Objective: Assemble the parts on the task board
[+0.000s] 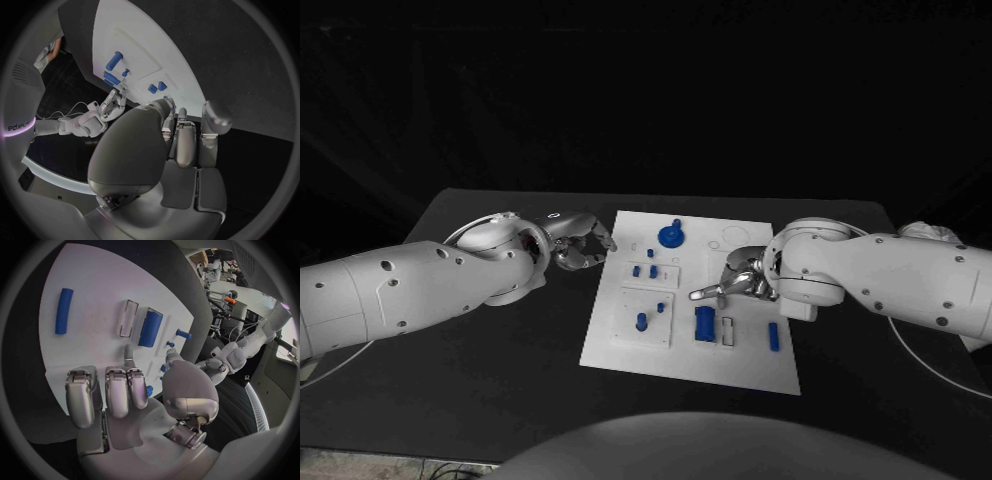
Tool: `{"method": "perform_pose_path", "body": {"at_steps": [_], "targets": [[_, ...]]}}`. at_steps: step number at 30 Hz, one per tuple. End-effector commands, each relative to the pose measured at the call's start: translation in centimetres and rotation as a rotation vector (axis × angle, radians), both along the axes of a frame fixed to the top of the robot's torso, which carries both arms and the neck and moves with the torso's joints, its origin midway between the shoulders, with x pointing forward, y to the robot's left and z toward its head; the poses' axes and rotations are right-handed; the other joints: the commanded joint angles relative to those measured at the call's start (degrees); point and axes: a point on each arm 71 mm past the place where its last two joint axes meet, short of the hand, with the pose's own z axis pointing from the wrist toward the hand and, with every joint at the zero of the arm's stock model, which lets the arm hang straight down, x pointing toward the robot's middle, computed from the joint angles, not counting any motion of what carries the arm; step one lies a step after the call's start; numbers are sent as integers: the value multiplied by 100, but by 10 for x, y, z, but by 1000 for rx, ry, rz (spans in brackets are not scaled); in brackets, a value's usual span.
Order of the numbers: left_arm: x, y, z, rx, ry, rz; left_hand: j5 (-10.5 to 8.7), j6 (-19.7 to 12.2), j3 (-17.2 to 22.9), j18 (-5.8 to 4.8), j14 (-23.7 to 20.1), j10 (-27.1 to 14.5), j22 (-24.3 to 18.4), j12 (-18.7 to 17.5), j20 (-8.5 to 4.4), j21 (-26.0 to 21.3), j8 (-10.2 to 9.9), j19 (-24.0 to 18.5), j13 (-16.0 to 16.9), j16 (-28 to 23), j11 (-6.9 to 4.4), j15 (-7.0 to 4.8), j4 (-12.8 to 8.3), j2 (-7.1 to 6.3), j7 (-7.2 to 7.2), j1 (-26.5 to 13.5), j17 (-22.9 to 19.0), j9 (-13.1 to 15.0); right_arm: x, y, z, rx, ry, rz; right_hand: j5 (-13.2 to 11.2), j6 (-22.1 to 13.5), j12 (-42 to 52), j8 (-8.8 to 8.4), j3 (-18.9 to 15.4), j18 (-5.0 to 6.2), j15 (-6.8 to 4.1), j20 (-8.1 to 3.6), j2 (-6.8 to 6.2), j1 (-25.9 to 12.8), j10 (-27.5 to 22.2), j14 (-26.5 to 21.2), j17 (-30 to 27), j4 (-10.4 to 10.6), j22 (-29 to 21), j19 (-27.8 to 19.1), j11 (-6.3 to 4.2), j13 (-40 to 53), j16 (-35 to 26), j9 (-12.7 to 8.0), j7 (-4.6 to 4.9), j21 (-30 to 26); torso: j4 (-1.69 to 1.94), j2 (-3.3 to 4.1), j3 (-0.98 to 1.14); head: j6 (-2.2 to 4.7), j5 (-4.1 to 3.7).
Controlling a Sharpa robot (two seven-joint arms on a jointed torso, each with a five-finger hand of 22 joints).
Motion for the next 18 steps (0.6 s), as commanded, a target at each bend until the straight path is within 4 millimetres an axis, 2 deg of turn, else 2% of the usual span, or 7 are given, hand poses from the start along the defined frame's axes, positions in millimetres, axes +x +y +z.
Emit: {"method": "perform_pose_path", "body": {"at_steps": [1, 4, 9, 10, 13, 17, 18], "targets": [[-1, -1, 0, -4, 8, -2, 36, -8, 38, 94, 0, 27, 724, 9, -5, -23, 29, -43, -3, -19, 27, 20, 12, 34, 44, -37, -5, 7, 4, -3, 12, 81, -86, -23, -24, -30, 22, 71, -39, -36, 32, 50, 125, 132, 596, 598, 1509, 32, 1509, 586, 37, 1505, 20, 55, 1, 22, 2, 0, -1, -1, -4], [-1, 0, 1, -7, 3, -1, 36, -8, 38, 95, -1, 27, 722, 9, -5, -28, 29, -44, -3, -20, 27, 20, 11, 34, 44, -36, -7, 7, 4, -11, 21, 97, -112, -32, 41, -62, 22, 149, -38, -37, 37, 56, 295, 289, 596, 598, 1509, 53, 1510, 587, 37, 1505, 20, 117, 1, 25, -6, 1, -4, -1, 0], [-1, 0, 1, -7, 3, 2, 36, -7, 39, 97, -3, 28, 720, 9, -4, -38, 30, -48, -3, -21, 27, 21, 10, 33, 44, -36, -10, 8, 0, -36, 37, 48, -90, -41, 683, -20, 22, 266, -81, -37, 27, 53, 566, 436, 596, 598, 1509, 130, 1510, 587, 26, 1505, 20, 147, -23, 25, -6, 3, -14, -1, -15], [-1, 0, 1, -7, 3, 3, 36, -7, 40, 97, -4, 29, 720, 9, -4, -38, 30, -48, -4, -22, 27, 21, 9, 33, 45, -35, -11, 8, -1, -43, 40, 27, -74, -41, 1053, -55, 22, 191, -43, -37, 30, 51, 600, 625, 596, 598, 1509, 30, 1510, 587, 31, 1505, 20, 53, -11, 25, -12, 0, -22, -1, -17], [-1, 1, 1, -7, 2, 5, 36, -7, 40, 97, -4, 29, 720, 9, -4, -38, 30, -48, -4, -22, 27, 21, 9, 33, 45, -35, -11, 8, -3, -57, 42, -6, -56, -50, 1766, 27, 22, -17, 53, -36, 42, 62, 646, 966, 596, 598, 1509, -179, 1508, 585, 47, 1505, 20, -253, 3, 20, -19, 1, -33, -1, -28], [-1, 1, 1, -9, 0, 4, 36, -7, 40, 97, -3, 29, 720, 9, -4, -38, 30, -48, -4, -22, 27, 21, 9, 33, 45, -35, -11, 8, -4, -73, 42, -48, -34, -60, 1942, 208, 22, -339, 285, -29, 56, 74, 692, 1373, 596, 598, 1509, -490, 1499, 571, 64, 1505, 20, -796, 19, -3, -38, 6, -44, -1, -44], [-1, 1, 1, -9, 0, 4, 36, -4, 42, 96, 2, 31, 722, 9, -3, -31, 32, -45, -4, -17, 25, 21, 6, 33, 44, -34, -1, 8, -4, -76, 41, -60, -28, -59, 1900, 269, 22, -418, 336, -28, 61, 80, 686, 1421, 596, 598, 1509, -542, 1497, 569, 66, 1505, 20, -949, 31, -6, -41, 5, -47, -1, -45]]}}
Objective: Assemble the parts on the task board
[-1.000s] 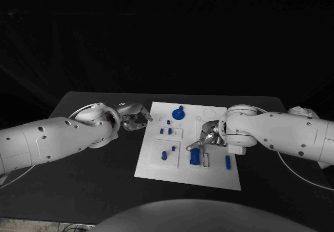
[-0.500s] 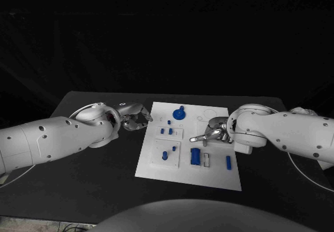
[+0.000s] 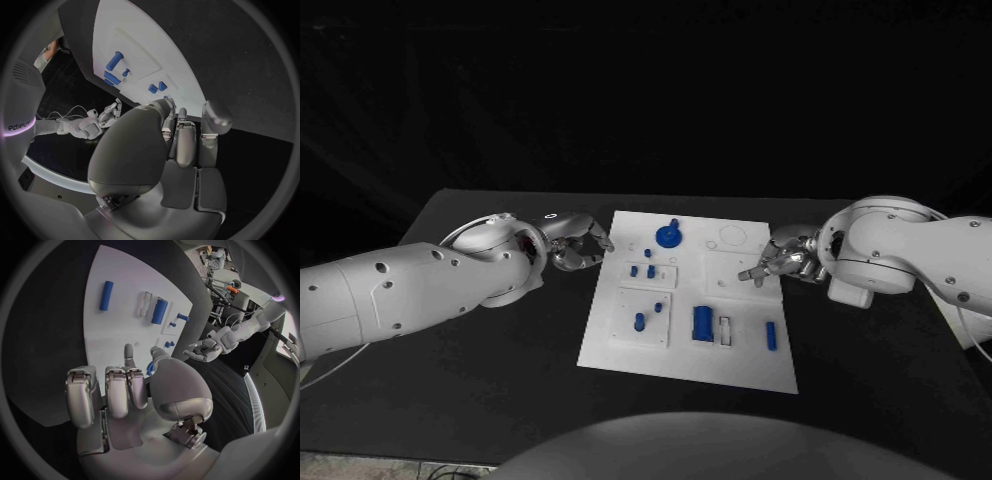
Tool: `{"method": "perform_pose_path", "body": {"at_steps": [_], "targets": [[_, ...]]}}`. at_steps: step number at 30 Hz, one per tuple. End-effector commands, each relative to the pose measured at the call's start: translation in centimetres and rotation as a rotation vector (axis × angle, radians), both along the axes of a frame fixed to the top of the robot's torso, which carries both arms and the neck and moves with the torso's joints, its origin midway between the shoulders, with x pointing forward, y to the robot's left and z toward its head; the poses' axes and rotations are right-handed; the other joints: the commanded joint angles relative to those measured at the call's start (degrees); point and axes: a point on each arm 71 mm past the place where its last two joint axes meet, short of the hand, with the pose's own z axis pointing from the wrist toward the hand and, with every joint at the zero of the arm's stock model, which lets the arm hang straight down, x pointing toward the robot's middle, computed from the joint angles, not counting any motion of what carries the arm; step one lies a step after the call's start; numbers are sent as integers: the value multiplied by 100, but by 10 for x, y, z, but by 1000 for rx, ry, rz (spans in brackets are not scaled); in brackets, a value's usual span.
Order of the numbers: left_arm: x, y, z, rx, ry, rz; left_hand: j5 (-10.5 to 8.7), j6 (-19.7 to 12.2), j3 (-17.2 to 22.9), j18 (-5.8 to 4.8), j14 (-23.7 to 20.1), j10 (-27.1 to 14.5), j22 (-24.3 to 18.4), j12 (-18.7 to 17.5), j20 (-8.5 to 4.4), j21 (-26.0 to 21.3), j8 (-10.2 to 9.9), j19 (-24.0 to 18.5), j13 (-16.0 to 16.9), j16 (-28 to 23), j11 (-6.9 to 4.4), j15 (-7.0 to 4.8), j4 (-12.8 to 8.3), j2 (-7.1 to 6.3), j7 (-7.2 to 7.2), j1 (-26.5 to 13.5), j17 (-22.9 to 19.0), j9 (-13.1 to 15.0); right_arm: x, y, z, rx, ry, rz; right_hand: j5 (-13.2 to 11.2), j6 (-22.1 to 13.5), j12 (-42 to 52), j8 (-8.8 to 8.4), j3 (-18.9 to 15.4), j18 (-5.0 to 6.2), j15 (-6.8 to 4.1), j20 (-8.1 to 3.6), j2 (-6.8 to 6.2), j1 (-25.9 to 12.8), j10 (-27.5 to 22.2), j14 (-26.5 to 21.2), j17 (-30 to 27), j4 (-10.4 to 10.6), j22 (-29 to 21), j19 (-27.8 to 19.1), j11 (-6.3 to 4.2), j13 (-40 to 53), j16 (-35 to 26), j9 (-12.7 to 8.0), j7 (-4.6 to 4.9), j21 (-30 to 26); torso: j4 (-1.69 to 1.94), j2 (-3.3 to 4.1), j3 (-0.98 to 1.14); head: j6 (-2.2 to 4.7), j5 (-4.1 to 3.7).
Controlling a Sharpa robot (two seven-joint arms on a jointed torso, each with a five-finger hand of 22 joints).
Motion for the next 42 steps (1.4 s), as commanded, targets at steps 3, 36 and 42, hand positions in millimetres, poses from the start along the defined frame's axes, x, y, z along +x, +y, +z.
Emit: {"method": "perform_pose_path", "body": {"at_steps": [3, 36, 42], "targets": [[0, -2, 1, -6, 1, 0, 36, -13, 42, 96, 2, 31, 722, 9, -3, -31, 32, -45, -3, -17, 25, 21, 6, 33, 36, -34, 6, 7, -6, -12, -6, -92, 77, 40, -219, 265, 22, -195, 151, -30, 53, 39, -5, 150, 597, 600, 1505, -171, 1496, 573, 16, 1505, 20, -451, -13, 1, -8, 2, -18, -1, -35], [-1, 0, 0, 2, 10, 7, 35, 23, 54, 98, 2, 50, 723, 10, 1, -31, 53, -45, -3, -15, 13, 19, -2, 36, 63, -38, 5, 16, -16, -14, -37, -253, 141, 131, -790, 961, 22, -181, 259, -30, -98, -109, 107, -211, 597, 600, 1505, -155, 1495, 573, -151, 1505, 20, -779, -194, -1, -13, 4, -18, -1, -113], [-1, 0, 0, 5, 13, 8, 35, 26, 54, 99, 1, 56, 723, 11, 1, -32, 55, -45, -3, -16, 16, 18, -3, 34, 66, -42, 3, 17, -18, -14, -42, -239, 151, 121, -760, 969, 22, -199, 279, -24, -97, -108, 133, -221, 597, 600, 1505, -157, 1488, 563, -150, 1505, 20, -810, -194, -19, -13, 4, -16, -1, -115]]}}
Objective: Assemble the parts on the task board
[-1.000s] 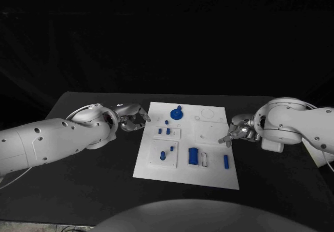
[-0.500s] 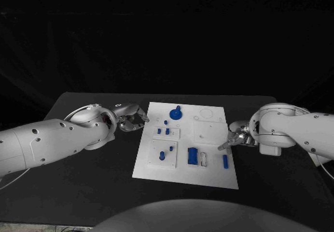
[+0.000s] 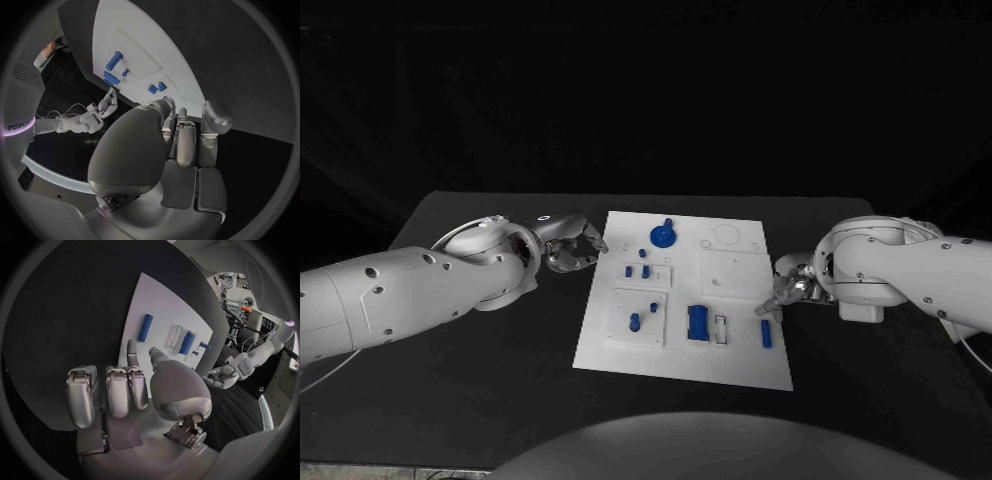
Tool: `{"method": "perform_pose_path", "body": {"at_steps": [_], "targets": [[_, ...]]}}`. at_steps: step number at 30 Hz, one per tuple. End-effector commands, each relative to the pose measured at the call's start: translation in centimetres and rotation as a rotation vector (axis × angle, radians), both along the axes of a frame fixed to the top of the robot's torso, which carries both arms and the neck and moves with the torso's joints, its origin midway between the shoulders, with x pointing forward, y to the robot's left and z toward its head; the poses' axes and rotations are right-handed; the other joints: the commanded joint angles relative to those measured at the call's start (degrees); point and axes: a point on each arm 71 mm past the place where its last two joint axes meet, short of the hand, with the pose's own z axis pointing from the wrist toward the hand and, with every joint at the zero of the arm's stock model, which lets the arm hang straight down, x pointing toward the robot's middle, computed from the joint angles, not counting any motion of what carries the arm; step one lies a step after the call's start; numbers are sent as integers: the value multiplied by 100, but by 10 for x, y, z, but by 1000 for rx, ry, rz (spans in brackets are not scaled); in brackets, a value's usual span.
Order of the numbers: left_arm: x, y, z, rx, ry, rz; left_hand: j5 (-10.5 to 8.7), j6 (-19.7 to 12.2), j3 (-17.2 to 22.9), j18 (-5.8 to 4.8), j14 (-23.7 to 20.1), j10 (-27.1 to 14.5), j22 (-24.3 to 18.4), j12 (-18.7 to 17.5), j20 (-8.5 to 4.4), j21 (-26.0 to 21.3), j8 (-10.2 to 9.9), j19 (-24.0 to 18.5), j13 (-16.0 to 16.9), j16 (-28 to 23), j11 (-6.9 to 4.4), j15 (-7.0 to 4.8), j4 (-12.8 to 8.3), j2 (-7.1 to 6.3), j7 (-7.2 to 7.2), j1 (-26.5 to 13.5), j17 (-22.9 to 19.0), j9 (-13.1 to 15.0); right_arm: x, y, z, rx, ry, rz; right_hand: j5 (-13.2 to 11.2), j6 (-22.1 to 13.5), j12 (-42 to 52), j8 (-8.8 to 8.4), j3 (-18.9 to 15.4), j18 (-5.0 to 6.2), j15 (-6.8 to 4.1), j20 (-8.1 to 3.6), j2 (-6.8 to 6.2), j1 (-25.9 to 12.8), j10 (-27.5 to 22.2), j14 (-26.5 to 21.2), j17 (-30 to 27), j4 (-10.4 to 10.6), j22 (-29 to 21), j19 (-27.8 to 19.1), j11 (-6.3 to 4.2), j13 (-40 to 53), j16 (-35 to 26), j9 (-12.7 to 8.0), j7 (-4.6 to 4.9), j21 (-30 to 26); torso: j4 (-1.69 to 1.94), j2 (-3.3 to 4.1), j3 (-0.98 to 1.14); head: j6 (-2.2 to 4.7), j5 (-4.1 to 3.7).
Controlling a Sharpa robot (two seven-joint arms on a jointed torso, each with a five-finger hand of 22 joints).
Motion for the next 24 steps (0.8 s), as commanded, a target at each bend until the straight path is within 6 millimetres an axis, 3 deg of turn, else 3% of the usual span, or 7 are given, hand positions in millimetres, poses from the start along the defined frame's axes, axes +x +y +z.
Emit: {"method": "perform_pose_path", "body": {"at_steps": [1, 8, 19, 24], "targets": [[0, -1, 0, 2, 10, 0, 35, 6, 23, 99, 1, 35, 723, 11, 2, -12, 29, -45, -3, -16, -5, 18, -4, 34, 46, -42, 2, 6, -2, 0, -5, -20, 13, 14, 14, 32, 22, -26, 38, -22, -12, -32, 22, -65, 585, 598, 1508, 12, 1488, 588, -16, 1505, 20, -19, 12, -26, 2, -1, 3, -1, 0], [0, -1, -1, 6, 14, 1, 35, 6, 23, 99, 1, 35, 723, 11, 2, -12, 29, -45, -3, -16, -5, 18, -4, 34, 46, -42, 2, 6, -6, 3, -15, -4, 28, -1, 28, 40, 22, -28, 44, -14, -12, -32, 28, -67, 585, 598, 1508, 10, 1477, 573, -18, 1505, 20, -27, 12, -53, 5, 0, 12, -1, 25], [-1, 0, -1, 10, 20, 3, 34, 5, 23, 101, -5, 38, 720, 11, 2, -24, 28, -48, -3, -21, -1, 19, -4, 31, 47, -46, -10, 6, -7, 3, -18, -1, 25, -9, 77, 32, 22, -58, 73, 0, -13, -32, 30, -55, 585, 598, 1508, -25, 1458, 547, -17, 1505, 20, -66, 14, -101, 0, 2, -2, -1, 17], [-1, -1, -1, 11, 21, 2, 34, 5, 23, 101, -5, 38, 720, 11, 2, -24, 28, -48, -3, -21, -1, 19, -4, 31, 47, -46, -10, 6, -7, 4, -19, -1, 25, -10, 343, -39, 22, -166, 197, 14, -2, -26, 1, 52, 585, 598, 1508, -191, 1439, 521, 4, 1505, 20, -192, 42, -149, -2, 2, -4, -1, 6]]}}
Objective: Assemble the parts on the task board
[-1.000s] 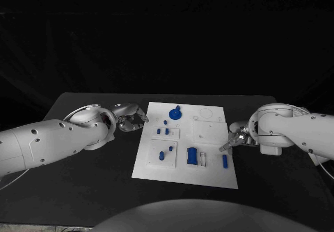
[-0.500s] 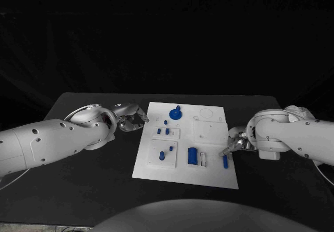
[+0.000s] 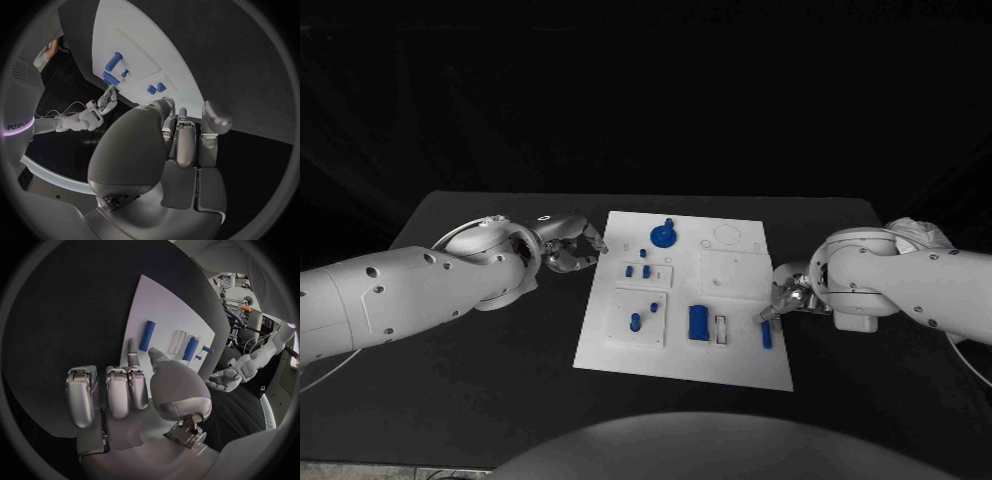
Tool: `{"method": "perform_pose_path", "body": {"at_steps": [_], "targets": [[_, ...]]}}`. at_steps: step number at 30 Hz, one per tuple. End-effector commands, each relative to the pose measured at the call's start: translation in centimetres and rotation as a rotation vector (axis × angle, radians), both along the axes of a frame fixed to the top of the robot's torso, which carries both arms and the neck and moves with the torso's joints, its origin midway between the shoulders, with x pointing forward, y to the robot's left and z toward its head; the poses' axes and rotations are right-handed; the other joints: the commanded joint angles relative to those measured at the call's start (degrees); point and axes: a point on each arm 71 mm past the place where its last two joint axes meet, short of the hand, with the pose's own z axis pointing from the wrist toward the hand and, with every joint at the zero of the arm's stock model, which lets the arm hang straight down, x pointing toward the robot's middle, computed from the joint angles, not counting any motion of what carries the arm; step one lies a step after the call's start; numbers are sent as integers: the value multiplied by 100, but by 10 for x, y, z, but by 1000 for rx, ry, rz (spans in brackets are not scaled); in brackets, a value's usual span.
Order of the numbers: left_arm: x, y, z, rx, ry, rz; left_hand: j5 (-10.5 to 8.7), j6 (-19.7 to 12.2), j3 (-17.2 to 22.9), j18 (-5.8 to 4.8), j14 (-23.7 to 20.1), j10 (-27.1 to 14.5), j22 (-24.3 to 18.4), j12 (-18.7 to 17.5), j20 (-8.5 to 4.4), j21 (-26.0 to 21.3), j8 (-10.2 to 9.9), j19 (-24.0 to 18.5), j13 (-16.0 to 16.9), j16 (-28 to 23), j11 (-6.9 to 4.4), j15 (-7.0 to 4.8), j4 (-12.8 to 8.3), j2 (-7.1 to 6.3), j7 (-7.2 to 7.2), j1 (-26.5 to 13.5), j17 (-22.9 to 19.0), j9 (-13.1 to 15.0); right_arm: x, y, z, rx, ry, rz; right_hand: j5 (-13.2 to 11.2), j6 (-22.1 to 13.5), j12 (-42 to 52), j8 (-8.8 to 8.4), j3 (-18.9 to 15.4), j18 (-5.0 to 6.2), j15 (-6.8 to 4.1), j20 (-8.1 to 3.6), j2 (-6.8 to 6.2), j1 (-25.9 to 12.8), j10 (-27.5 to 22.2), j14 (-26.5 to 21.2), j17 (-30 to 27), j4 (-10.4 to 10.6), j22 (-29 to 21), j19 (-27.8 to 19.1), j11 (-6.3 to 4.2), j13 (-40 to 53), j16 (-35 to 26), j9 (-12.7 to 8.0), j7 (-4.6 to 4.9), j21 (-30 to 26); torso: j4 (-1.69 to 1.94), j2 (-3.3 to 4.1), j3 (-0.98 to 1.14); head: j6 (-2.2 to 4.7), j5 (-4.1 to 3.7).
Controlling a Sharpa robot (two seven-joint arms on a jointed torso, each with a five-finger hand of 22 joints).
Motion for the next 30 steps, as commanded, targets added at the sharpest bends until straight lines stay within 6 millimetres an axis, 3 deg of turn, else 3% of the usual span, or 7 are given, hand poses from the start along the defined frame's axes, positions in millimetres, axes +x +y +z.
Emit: {"method": "perform_pose_path", "body": {"at_steps": [1, 10, 18, 26, 30], "targets": [[-1, -2, -1, 4, 14, -4, 34, 5, 23, 101, -5, 38, 720, 11, 2, -25, 29, -48, -3, -21, -1, 19, -4, 31, 47, -46, -5, 7, -1, 1, -3, -5, 1, 0, 165, -72, 22, -91, 71, 16, -1, -25, -29, 101, 585, 598, 1509, -102, 1438, 518, 6, 1505, 20, -118, 22, -44, 0, 0, -4, -1, -9], [-1, -3, -1, 6, 18, -6, 34, 3, 24, 100, -4, 39, 720, 11, 3, -23, 28, -48, -3, -20, 1, 20, -3, 30, 47, -47, -3, 7, -1, 3, -7, -8, 2, 0, 311, -77, 22, -138, 285, 33, 2, -19, -68, 231, 585, 598, 1509, -319, 1414, 486, 7, 1505, 20, -226, 23, -106, 16, -5, 7, -1, 6], [-1, -3, -1, 8, 21, -7, 33, 0, 24, 100, -2, 41, 722, 10, 4, -18, 26, -46, -4, -17, 4, 21, -3, 28, 46, -50, 2, 6, -2, 4, -12, -5, -1, -11, 409, -109, 22, -143, 518, 51, -5, -25, -99, 360, 585, 577, 1439, -549, 1388, 454, 4, 1505, -45, -279, 22, -175, 9, -4, 0, -1, 36], [0, -4, -1, 8, 21, -8, 33, -3, 25, 101, -5, 46, 720, 11, 5, -24, 25, -48, -3, -20, 7, 22, -3, 28, 44, -53, -4, 5, -3, 4, -15, 11, -7, -31, 714, -78, 22, -61, 834, 68, -24, -43, -133, 517, 585, 548, 1333, -865, 1365, 427, -18, 1505, -145, -205, 1, -240, 2, -5, -1, -1, 46], [0, -4, -1, 8, 21, -8, 33, -4, 26, 100, -4, 48, 721, 11, 5, -22, 24, -47, -3, -18, 9, 23, -3, 28, 44, -54, -2, 5, -3, 3, -16, 24, -10, -48, 764, -57, 22, -25, 887, 73, -32, -48, -136, 507, 585, 535, 1284, -905, 1357, 418, -28, 1505, -190, -160, -13, -261, 2, -3, 2, -1, 55]]}}
